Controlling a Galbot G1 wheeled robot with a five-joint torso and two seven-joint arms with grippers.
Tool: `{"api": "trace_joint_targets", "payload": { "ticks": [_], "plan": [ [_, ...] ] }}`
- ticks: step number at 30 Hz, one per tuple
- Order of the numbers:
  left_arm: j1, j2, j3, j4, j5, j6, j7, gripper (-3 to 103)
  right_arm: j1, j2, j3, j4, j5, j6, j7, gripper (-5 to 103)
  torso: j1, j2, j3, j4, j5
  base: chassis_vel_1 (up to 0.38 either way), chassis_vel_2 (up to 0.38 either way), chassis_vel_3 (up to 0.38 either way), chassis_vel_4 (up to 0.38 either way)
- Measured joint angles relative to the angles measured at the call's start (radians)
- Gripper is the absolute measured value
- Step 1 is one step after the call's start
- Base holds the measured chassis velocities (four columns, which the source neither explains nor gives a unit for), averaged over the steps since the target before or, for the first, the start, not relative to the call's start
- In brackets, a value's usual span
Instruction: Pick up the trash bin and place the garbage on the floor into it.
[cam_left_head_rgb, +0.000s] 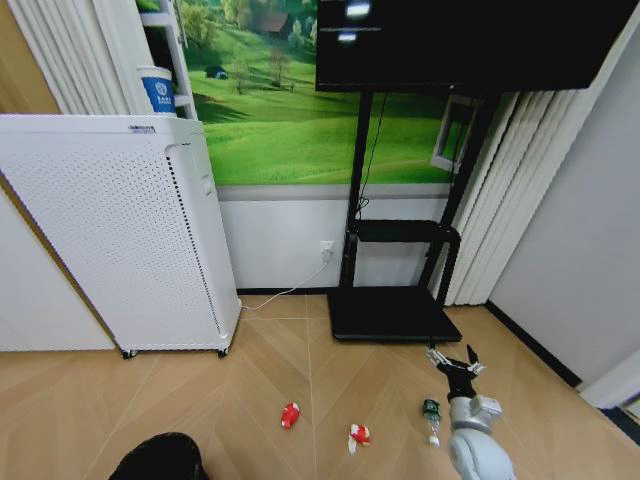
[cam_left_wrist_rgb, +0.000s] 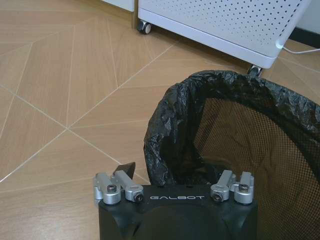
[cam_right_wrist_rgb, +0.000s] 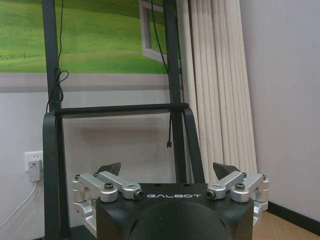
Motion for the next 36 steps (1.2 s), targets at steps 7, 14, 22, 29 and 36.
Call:
{"api": "trace_joint_targets", "payload": {
  "ticks": [7,14,22,29,36],
  "plan": [
    [0.008,0.0,0.0,0.023,-0.005,-0.031,0.023,57,-0.008,0.004,-0.004,0.007,0.006,-0.001,0.0,100,0.0,0.001,0.0,-0.0001,0.0005,0.0,0.0,0.0,0.0],
    [0.009,-0.004,0.002,0.015,-0.029,-0.051,0.035,30,-0.016,0.013,-0.028,0.018,-0.002,-0.002,0.001,100,0.0,0.001,0.001,-0.0003,-0.0015,0.0,0.0,0.0,0.0],
    [0.002,-0.004,-0.001,0.01,-0.031,-0.066,0.053,8,-0.023,0.016,-0.028,0.015,-0.004,0.002,0.002,100,0.001,0.001,0.001,-0.0002,-0.002,0.0,0.0,0.0,0.0],
    [-0.013,-0.003,-0.011,0.02,-0.005,-0.138,0.104,4,-0.026,0.017,-0.03,0.011,-0.005,0.005,0.003,100,0.001,0.001,0.001,0.0,-0.0015,0.0,0.0,0.0,0.0],
    [-0.101,0.032,-0.094,0.025,0.045,-0.371,0.123,4,-0.036,0.008,-0.094,0.0,-0.091,0.008,-0.019,100,0.001,0.002,0.001,-0.0006,-0.0006,0.0,0.0,0.0,0.0]
  ]
}}
